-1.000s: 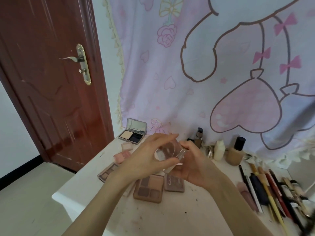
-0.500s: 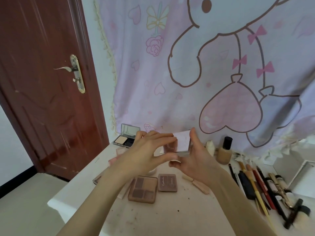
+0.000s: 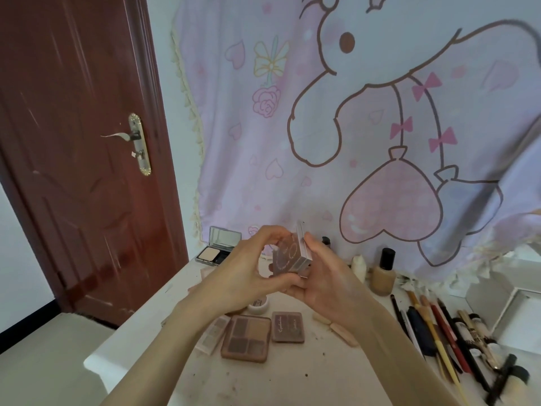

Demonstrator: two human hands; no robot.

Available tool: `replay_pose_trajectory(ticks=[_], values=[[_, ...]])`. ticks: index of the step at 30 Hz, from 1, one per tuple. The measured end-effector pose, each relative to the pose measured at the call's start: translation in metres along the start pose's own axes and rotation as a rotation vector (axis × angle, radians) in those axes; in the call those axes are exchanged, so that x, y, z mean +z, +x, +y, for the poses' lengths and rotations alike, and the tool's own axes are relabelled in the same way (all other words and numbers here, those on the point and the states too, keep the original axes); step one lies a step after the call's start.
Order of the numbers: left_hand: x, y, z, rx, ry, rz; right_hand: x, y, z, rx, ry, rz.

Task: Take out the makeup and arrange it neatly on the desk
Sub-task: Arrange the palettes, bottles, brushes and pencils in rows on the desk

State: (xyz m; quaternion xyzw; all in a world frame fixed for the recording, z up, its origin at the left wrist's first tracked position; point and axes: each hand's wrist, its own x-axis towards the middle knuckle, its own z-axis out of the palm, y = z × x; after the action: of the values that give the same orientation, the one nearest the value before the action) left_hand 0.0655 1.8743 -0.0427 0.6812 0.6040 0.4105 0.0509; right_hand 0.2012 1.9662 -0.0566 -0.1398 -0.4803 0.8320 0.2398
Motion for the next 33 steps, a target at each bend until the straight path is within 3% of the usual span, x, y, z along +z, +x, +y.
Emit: replay_pose_trajectory(ticks=[9,20,29,33], values=[[0.003,0.004,0.002,-0.008,0.123,-0.012,0.004,-0.006,-0.002,0.047,-0.026,0.099],[-0.001,0.0,0.002,0.027,0.098,-0.115,-0.002,-0.01,0.009,0.073,-0.019,0.111],[-0.023,0.016,-0.012,-0.13,-0.242,-0.385,-0.018,0.003,0.016,0.127,0.098,0.066],[-0.024,0.036,-0.027,-0.135,-0.214,-0.308,-0.023,0.022,0.019,0.158,0.269,0.127]])
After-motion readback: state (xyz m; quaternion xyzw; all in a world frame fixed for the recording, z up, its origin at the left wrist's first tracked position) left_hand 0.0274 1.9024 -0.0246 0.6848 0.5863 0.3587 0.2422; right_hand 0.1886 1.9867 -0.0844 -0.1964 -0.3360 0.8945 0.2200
